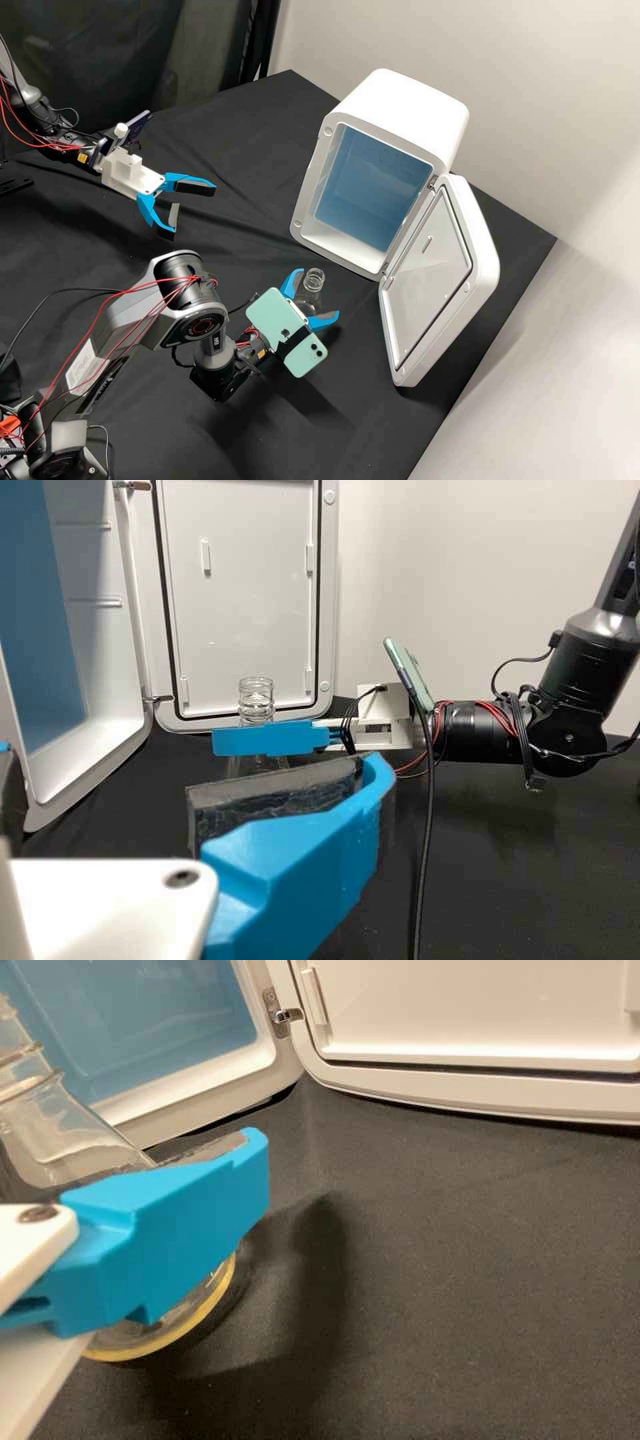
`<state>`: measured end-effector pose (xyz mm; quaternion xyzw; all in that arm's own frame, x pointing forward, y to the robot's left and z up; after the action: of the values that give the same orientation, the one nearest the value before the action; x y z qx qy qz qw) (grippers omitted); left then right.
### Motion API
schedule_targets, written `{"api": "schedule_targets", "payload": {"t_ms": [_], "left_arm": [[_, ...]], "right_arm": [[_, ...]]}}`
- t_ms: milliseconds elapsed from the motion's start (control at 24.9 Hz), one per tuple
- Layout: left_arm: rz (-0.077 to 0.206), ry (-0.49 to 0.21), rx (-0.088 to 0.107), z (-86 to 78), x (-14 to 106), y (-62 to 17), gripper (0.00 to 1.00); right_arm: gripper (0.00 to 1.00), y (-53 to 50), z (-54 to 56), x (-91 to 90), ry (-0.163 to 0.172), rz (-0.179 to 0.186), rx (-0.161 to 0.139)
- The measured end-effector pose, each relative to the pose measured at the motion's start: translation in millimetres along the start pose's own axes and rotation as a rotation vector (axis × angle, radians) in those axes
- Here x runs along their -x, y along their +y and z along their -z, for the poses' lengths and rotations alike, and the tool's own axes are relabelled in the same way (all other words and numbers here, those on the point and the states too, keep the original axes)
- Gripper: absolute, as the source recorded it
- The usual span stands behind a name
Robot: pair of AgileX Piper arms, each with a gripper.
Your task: Take the flask out of the incubator
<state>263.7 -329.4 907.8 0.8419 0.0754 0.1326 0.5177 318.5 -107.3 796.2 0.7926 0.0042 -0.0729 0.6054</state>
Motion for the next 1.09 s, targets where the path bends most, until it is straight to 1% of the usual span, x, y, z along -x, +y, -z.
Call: {"api": "schedule_targets", "payload": {"t_ms": [604, 765, 1086], "left_arm": [[0.0, 0.0, 0.0, 0.0, 0.0, 0.0, 1.0], [0.0, 0.0, 0.0, 0.0, 0.0, 0.0, 1.0], [0.0, 0.0, 0.0, 0.0, 0.0, 0.0, 1.0]], "right_arm": [[1.0, 0.0, 0.0, 0.0, 0.0, 0.0, 0.0], [1.0, 1.8, 2.8, 0.3, 0.005, -0.004, 0.004], [1.0, 2.4, 3.7, 0.4, 0.004, -0.004, 0.006]]}}
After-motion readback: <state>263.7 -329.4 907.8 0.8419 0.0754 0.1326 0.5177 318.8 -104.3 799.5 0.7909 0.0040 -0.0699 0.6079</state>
